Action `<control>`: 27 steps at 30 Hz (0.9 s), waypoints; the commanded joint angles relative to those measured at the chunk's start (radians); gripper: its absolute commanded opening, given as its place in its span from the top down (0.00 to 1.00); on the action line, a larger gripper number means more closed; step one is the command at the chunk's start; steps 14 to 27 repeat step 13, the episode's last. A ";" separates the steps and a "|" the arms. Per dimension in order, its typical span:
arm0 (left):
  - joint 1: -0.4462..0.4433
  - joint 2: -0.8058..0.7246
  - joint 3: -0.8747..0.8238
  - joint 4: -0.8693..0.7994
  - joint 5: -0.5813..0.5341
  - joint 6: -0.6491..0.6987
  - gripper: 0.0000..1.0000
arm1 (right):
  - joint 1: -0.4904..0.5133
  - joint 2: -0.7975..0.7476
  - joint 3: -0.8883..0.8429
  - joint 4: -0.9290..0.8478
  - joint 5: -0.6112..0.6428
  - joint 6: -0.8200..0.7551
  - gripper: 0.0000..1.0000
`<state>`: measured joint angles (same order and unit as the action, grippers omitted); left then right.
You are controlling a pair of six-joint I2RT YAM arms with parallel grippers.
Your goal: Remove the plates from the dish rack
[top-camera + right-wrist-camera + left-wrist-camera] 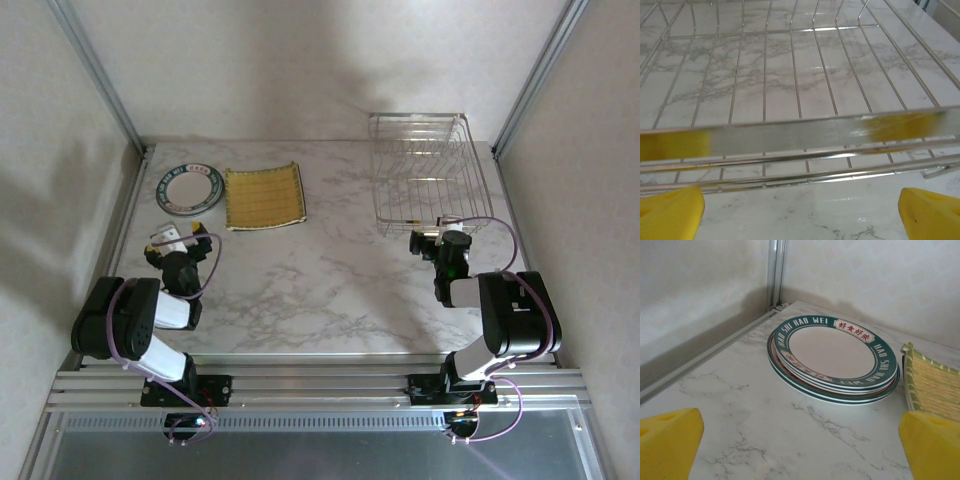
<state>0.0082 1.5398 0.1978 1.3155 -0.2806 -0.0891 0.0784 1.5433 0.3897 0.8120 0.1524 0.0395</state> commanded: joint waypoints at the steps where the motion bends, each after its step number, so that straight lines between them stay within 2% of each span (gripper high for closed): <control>1: 0.005 -0.002 -0.002 0.036 0.019 -0.002 0.00 | -0.001 0.003 -0.005 0.050 -0.008 -0.010 0.01; 27: 0.004 0.001 -0.004 0.046 0.019 0.000 0.01 | 0.000 0.003 -0.005 0.056 -0.009 -0.011 0.01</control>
